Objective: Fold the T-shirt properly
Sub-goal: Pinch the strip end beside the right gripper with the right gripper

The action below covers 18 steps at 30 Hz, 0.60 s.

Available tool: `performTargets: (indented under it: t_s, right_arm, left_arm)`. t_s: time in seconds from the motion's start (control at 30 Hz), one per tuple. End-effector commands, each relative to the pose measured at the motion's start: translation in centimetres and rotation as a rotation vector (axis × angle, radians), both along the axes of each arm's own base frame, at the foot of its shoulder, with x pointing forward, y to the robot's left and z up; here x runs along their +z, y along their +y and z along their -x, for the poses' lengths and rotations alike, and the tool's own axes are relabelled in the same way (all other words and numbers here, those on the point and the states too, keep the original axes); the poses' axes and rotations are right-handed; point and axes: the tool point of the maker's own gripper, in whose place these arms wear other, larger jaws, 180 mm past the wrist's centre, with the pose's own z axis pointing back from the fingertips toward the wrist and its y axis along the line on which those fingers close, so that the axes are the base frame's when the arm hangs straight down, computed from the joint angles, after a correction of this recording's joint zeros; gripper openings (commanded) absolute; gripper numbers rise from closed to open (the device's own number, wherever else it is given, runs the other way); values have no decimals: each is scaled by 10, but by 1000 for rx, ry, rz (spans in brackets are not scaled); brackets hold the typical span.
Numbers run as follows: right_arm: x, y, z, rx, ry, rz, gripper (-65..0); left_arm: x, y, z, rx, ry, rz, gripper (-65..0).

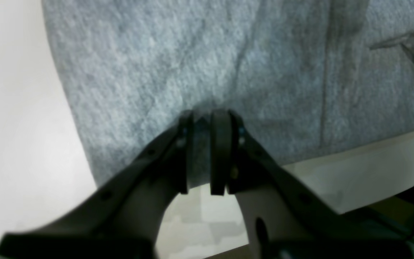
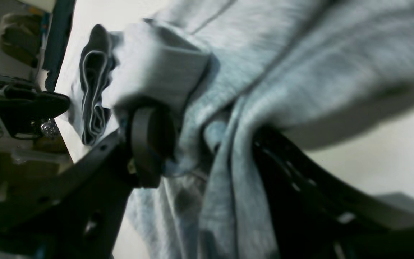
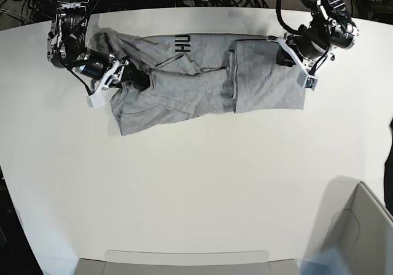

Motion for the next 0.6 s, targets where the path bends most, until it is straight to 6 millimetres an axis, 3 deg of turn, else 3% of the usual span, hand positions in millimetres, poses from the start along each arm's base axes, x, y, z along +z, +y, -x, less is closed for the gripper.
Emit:
performTargets:
  t_s: [0.0,0.3,0.4,0.5,0.57]
  right_arm:
    - [8,7,-8,15,-28,-6,-352]
    - [21,36,-15,84,-108,122,-369]
    - [21,34,-17,85,-119,177,-489]
    - [17,19,-27,-4,-57,227,-636]
    - [12,7,-32,-81,3,256,-650]
  left_arm:
    - [7,0,-5,-5,-31,0,-565]
    - [6,0,-5,-5,-30,0,-565]
    - [6,0,-4,-6,-25,0,-565]
    - [3,0,1,-6,-10,0,-565]
    - [3,0,2,-6,-8,0,-565]
